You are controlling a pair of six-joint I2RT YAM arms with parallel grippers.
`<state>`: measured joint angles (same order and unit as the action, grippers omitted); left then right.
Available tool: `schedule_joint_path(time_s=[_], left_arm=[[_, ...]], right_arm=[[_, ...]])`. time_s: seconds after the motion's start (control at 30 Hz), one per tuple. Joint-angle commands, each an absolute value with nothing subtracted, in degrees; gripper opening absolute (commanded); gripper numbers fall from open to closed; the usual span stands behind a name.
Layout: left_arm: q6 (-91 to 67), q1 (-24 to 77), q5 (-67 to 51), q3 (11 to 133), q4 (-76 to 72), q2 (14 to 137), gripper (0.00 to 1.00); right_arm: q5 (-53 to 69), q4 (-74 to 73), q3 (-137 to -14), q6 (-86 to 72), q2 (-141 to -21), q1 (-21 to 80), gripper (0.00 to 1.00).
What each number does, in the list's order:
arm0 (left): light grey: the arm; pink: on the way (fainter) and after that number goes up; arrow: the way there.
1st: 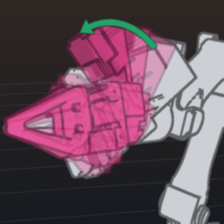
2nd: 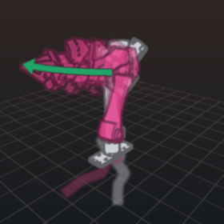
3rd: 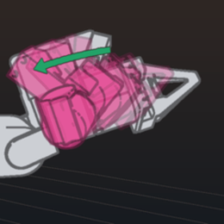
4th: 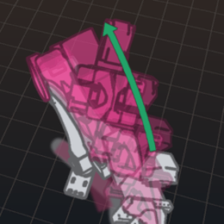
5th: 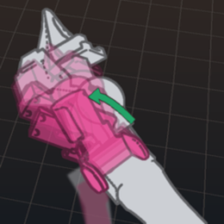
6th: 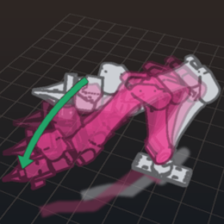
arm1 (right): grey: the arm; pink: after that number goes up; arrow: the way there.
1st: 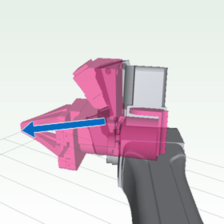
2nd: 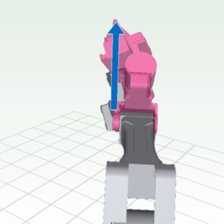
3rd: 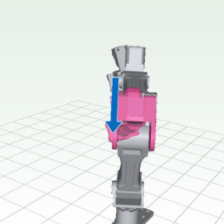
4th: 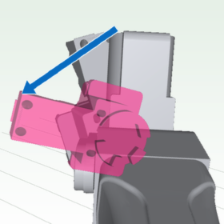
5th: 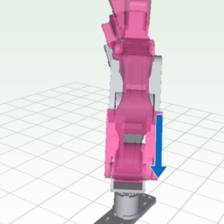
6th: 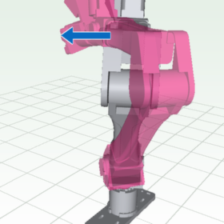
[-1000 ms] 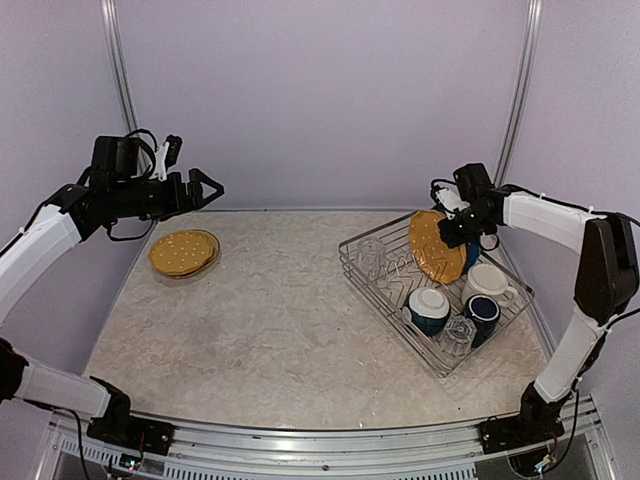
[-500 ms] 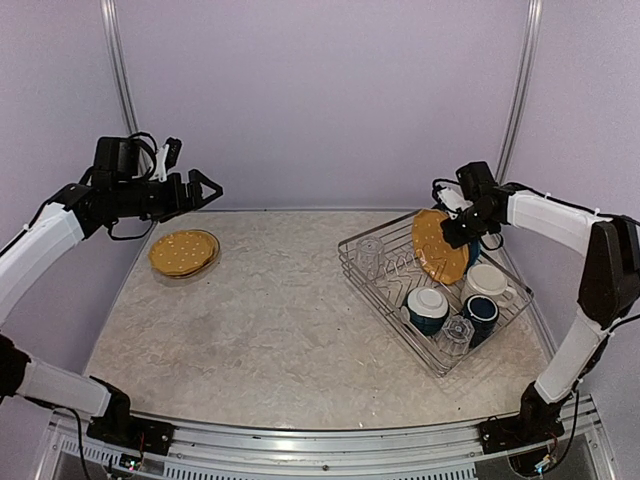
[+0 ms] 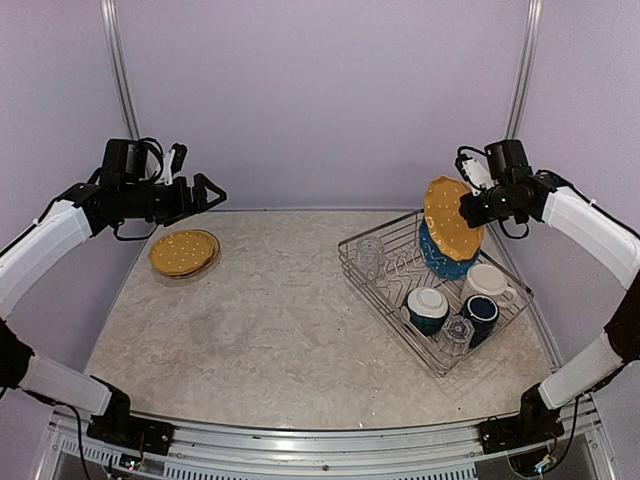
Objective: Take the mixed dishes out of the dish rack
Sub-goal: Grab the plate from the dish rack.
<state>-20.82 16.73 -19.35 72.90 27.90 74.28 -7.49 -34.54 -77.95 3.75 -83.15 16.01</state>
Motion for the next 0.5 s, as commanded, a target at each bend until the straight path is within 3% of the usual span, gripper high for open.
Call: schedule_joint_path(time_s=[0.0, 0.3, 0.47], left_arm=[[-21.31, 16.18, -20.9, 73.61, 27.83, 75.21, 0.99], [-24.75, 13.14, -27.5, 73.2, 25.72, 74.3, 0.99], [-26.9, 13.11, -31.36, 72.95, 24.45, 74.7, 0.99]], right_arm=[[-5.28, -30.24, -77.02, -2.13, -75.39, 16.46, 0.0], [5.91, -27.6, -75.35, -16.35, -71.16, 16.52, 0.0], [15.86, -17.77, -68.45, -25.07, -66.91, 16.49, 0.0]])
